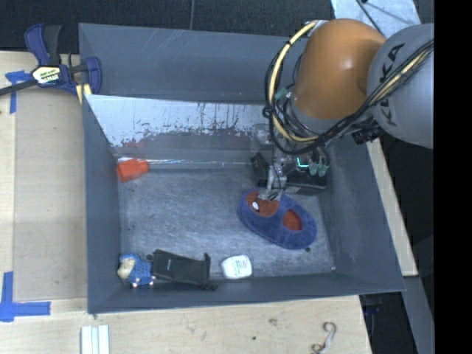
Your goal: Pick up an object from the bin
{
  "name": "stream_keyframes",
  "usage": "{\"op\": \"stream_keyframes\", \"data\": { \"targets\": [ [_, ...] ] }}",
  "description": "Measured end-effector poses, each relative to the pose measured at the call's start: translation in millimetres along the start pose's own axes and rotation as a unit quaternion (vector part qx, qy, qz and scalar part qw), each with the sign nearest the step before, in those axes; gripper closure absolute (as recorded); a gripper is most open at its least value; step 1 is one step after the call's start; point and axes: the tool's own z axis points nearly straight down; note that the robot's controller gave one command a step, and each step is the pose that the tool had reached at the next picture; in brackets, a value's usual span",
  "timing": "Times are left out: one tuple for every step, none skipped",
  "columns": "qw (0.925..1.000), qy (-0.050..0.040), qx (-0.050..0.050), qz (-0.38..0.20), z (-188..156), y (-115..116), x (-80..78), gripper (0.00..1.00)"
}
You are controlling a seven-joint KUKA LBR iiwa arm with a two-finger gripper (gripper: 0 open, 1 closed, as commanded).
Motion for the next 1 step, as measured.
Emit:
{"op": "stream_keyframes", "data": {
  "targets": [
    [0.9999,-0.0079,-0.003,-0.009,102.2,-38.3,20.4,0.0]
  ]
}}
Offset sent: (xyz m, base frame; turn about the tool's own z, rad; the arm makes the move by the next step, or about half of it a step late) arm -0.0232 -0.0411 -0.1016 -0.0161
